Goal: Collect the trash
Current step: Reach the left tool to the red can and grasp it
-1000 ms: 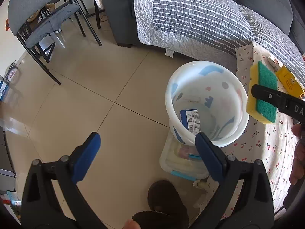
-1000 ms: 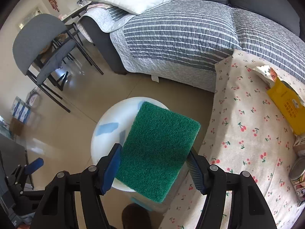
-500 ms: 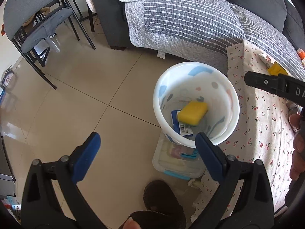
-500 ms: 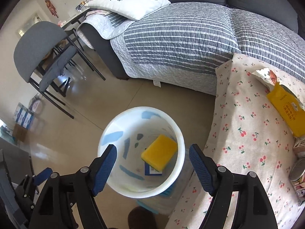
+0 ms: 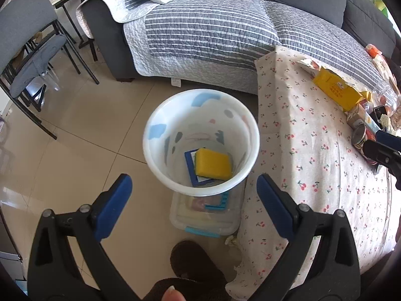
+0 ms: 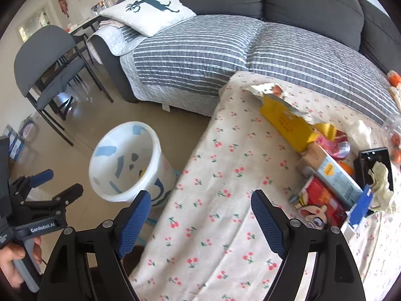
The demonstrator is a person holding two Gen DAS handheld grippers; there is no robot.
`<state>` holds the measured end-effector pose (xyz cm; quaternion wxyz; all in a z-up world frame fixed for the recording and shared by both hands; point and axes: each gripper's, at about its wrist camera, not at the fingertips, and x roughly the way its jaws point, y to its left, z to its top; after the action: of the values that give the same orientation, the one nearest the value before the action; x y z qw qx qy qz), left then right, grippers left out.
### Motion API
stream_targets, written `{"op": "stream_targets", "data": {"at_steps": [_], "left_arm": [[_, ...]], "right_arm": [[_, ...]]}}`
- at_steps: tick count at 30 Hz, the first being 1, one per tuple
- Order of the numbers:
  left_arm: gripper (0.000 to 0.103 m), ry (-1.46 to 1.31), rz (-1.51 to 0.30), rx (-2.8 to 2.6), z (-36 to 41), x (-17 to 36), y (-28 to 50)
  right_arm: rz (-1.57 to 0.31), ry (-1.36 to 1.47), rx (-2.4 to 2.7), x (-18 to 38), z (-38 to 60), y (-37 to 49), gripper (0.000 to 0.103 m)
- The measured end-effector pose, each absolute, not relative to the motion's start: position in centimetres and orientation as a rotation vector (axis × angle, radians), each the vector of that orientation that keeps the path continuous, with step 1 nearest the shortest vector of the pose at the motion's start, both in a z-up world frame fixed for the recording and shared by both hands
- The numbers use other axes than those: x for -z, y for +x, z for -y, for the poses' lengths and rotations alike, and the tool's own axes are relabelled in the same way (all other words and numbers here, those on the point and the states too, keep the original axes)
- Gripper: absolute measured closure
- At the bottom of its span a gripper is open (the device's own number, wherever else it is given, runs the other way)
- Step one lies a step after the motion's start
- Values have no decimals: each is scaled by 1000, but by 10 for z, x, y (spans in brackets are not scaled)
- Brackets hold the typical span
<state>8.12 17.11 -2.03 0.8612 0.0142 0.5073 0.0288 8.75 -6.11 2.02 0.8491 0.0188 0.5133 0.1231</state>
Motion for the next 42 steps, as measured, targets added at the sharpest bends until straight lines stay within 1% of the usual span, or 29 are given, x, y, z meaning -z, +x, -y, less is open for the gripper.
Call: {"op": "stream_targets", "data": {"at_steps": [9, 16, 21, 25, 31, 42], "left_arm": [[4, 94, -1058, 56, -101, 10, 83], [4, 153, -1094, 117, -38, 21, 94], [4, 212, -1117, 185, 15, 32, 99], [4, 244, -1125, 294, 59, 46, 101], [4, 316, -1065, 394, 104, 61, 100], [4, 254, -1044, 479, 127, 68, 112]], "right_arm": [[-1053, 70, -47, -34, 175, 61, 17], [-1097, 181, 73, -25, 252, 49, 17], [-1145, 190, 120, -11, 292, 37, 17], [-1149, 216, 164, -7, 325, 26, 17], [-1161, 251, 215, -1, 357, 13, 17], [-1180, 274, 209, 3, 366, 4, 17]]}}
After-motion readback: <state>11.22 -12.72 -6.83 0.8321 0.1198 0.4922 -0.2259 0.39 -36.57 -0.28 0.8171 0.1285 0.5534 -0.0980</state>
